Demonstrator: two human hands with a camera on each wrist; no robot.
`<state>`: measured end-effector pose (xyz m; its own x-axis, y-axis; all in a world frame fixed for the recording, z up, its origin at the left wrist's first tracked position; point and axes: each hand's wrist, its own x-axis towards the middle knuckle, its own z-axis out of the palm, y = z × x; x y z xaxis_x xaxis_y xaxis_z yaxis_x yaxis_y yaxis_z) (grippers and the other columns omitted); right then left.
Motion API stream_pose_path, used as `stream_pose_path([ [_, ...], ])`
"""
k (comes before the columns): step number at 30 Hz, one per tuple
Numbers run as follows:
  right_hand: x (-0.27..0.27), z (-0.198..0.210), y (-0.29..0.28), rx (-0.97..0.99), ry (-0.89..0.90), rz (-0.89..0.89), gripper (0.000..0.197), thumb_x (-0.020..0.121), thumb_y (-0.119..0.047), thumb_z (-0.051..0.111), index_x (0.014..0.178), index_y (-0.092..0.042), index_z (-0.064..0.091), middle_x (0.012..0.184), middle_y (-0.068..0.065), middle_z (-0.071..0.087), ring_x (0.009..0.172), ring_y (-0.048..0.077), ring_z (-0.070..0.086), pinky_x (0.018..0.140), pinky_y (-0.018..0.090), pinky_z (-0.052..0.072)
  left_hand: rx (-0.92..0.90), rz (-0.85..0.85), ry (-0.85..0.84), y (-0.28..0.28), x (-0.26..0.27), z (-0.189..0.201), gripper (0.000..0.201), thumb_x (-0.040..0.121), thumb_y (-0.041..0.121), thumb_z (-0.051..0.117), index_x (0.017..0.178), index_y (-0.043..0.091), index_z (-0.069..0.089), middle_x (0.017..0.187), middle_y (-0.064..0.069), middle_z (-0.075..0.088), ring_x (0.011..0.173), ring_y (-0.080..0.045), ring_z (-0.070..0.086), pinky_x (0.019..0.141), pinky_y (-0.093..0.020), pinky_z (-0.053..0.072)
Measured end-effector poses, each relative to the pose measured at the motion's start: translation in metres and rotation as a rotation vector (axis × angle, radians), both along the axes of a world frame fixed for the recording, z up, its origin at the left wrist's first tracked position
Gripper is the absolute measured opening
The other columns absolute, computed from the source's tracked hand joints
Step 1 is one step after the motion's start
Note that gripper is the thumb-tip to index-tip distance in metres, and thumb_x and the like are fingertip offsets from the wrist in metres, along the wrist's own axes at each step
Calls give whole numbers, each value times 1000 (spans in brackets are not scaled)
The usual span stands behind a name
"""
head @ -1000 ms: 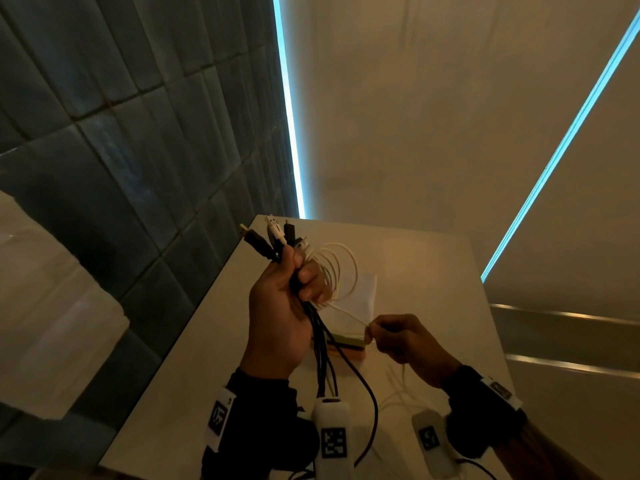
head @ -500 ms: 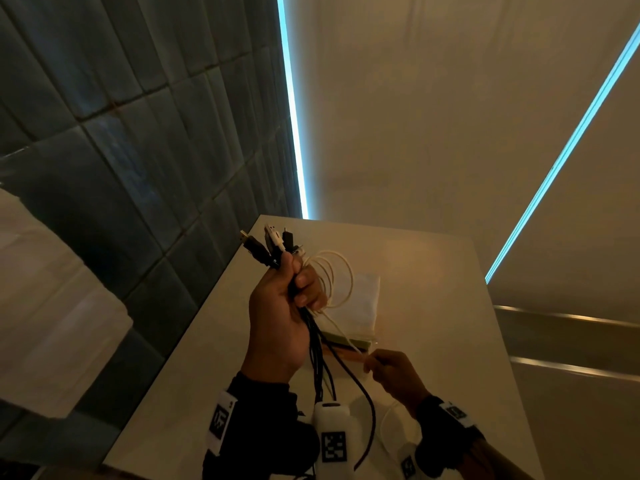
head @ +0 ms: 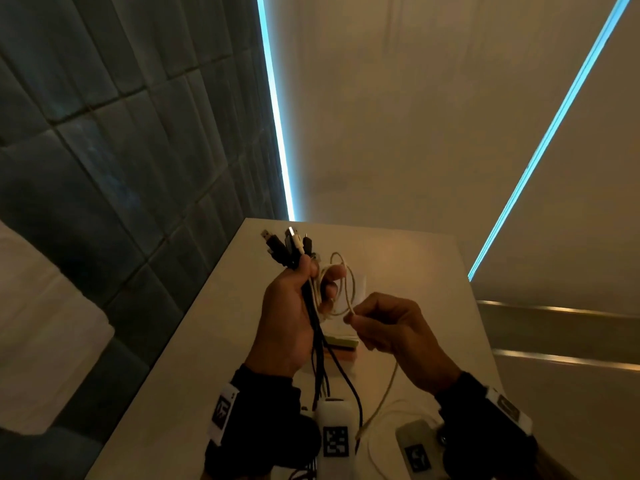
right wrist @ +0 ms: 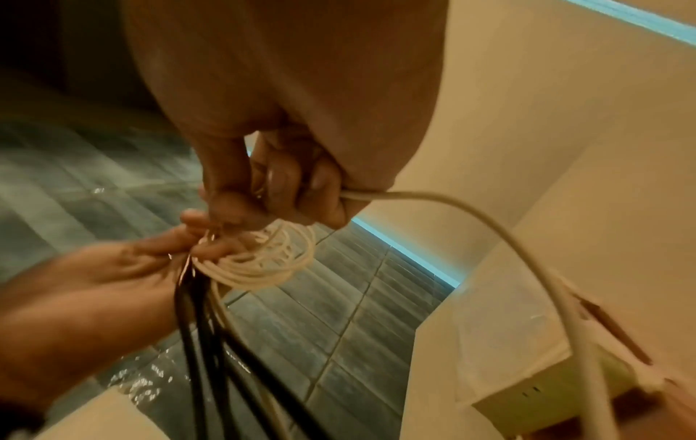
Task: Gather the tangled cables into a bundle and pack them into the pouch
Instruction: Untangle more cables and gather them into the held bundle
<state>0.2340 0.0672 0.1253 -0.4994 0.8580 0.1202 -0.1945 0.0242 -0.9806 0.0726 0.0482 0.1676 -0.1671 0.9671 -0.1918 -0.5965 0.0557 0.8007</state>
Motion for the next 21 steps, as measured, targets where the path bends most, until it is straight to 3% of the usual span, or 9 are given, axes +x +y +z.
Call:
stream_pose_path([
  [4, 11, 0, -9, 23, 28, -27, 13, 84, -4, 65, 87, 9, 67, 60, -2, 60, 53, 11, 48, 50, 19, 38, 37, -83, 334, 2, 13, 0, 27, 102, 26, 37, 85, 10, 48, 78, -9, 73, 52, -14, 46, 53, -26, 36],
  [7, 17, 5, -9, 87, 45, -70, 24, 80, -17, 69, 85, 6, 68, 57, 1, 56, 52, 12, 44, 50, 22, 34, 100, -156, 466, -1, 24, 2, 32, 102, 28, 37, 78, 10, 48, 54, 5, 60, 46, -11, 43, 50, -25, 38],
  [11, 25, 8, -11, 147, -14, -32, 17, 86, -8, 65, 85, 8, 69, 56, -4, 57, 51, 7, 45, 50, 16, 37, 171, -149, 446, -1, 29, -6, 34, 100, 31, 44, 71, 14, 45, 52, 6, 45, 44, -8, 39, 45, -20, 33],
  [14, 44, 1, -6, 176, -179, -44, 21, 89, -22, 61, 78, -7, 72, 56, -4, 50, 51, 7, 39, 50, 14, 33, 174, -75, 362, 4, 15, -14, 31, 94, 31, 48, 67, 18, 43, 54, 4, 34, 44, -6, 27, 43, -20, 20],
  [16, 66, -9, -6, 213, -321, -117, 23, 90, -25, 60, 72, -17, 70, 53, -9, 49, 49, 2, 37, 49, 11, 31, 172, -34, 367, 6, 4, -19, 32, 97, 29, 45, 68, 18, 42, 55, 3, 36, 44, -6, 27, 42, -19, 20],
  [18, 89, -17, -10, 215, -389, -204, 23, 90, -24, 60, 70, -17, 68, 50, -9, 48, 48, 0, 35, 48, 12, 30, 169, 12, 391, 4, -1, -20, 32, 101, 26, 42, 70, 17, 44, 57, 0, 43, 44, -7, 29, 43, -19, 21],
  [21, 130, -33, -16, 196, -533, -473, 21, 86, -25, 58, 70, -19, 69, 49, -5, 47, 48, 4, 36, 43, 13, 28, 153, 147, 322, 6, -9, -22, 27, 101, 25, 42, 79, 14, 53, 62, -4, 54, 42, -7, 32, 45, -22, 21],
])
